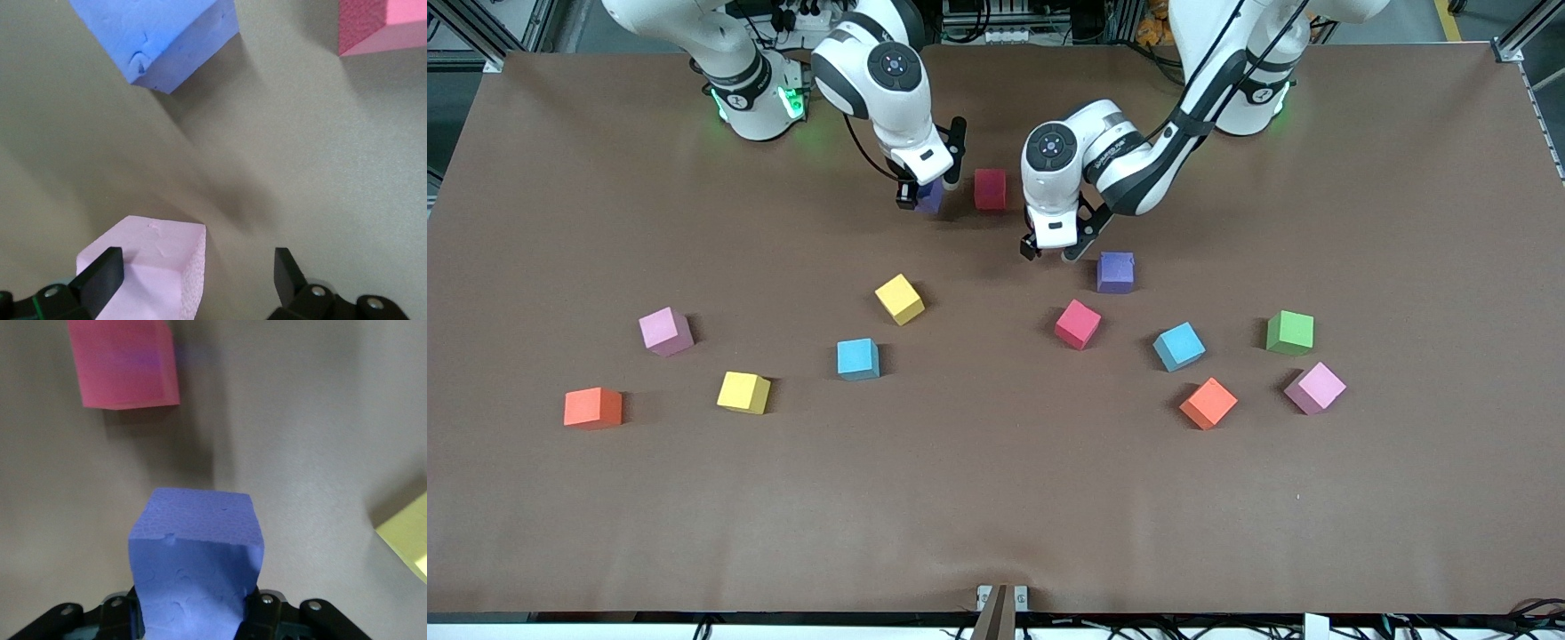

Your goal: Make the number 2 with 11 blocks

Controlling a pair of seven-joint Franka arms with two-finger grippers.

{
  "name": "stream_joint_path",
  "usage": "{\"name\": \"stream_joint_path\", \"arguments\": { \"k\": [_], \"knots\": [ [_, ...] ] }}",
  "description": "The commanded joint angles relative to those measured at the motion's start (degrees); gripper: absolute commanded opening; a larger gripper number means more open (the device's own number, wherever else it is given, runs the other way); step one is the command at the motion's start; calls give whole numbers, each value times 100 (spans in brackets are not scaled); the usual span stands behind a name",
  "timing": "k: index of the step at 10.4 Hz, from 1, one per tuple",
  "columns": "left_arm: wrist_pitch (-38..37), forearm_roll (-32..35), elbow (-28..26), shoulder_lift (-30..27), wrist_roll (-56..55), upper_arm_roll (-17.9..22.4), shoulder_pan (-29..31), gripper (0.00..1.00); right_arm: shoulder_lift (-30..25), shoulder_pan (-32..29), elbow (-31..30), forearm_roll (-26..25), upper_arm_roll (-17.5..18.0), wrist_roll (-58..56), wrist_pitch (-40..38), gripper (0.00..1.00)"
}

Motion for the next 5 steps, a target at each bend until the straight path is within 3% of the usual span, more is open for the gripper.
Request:
{"name": "stream_joint_path", "arguments": {
  "k": [1,5],
  "knots": [
    [-62,-149,-120,-235,11,-43,12,100,196,259,-64,-109,-5,-26,366,0],
    [-537,-403,-129,-473,293,-43,74,100,627,593,-3,-417,-49,26,649,0]
  ]
}}
